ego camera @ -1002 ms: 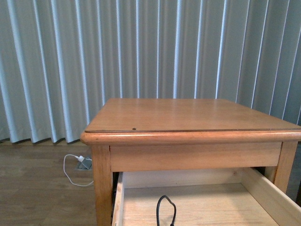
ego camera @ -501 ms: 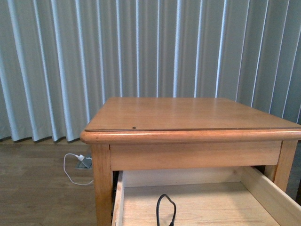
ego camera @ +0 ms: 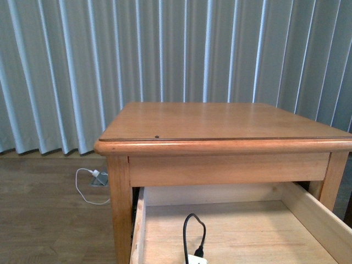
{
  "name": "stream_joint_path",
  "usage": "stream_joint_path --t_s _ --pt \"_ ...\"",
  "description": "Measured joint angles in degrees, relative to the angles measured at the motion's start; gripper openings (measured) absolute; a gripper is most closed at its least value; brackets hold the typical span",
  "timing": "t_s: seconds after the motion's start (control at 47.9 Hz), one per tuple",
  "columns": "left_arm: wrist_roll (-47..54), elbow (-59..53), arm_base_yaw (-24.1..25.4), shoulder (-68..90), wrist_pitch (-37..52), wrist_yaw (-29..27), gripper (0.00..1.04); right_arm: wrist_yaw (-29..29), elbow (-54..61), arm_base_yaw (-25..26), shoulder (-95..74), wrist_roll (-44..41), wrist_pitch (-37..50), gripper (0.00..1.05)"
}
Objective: Put charger into drawer
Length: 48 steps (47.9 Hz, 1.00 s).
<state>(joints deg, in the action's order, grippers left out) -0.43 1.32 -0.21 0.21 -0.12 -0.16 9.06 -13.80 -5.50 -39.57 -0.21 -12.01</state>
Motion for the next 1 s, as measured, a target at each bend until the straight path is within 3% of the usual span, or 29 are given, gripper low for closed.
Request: stream_joint_path --t_s 0.125,0.418,0.626,1.002 --pt "0.0 0.0 0.0 0.0 0.0 0.0 1.00 -1.5 -4.7 -3.7 -16.4 3.2 6.3 0.96" --pt "0.1 0.0 0.0 0.0 0.0 0.0 0.99 -7.1 -15.4 -10.7 -41.1 7.3 15.8 0.96" --pt "0.2 0.0 0.0 0.0 0.0 0.0 0.99 -10.2 -20.1 -12.0 -50.3 8.2 19.8 0.96" --pt "0.2 0.0 0.0 0.0 0.0 0.0 0.99 -13.9 -26.8 -13.1 -60.3 8.7 34.8 0.96"
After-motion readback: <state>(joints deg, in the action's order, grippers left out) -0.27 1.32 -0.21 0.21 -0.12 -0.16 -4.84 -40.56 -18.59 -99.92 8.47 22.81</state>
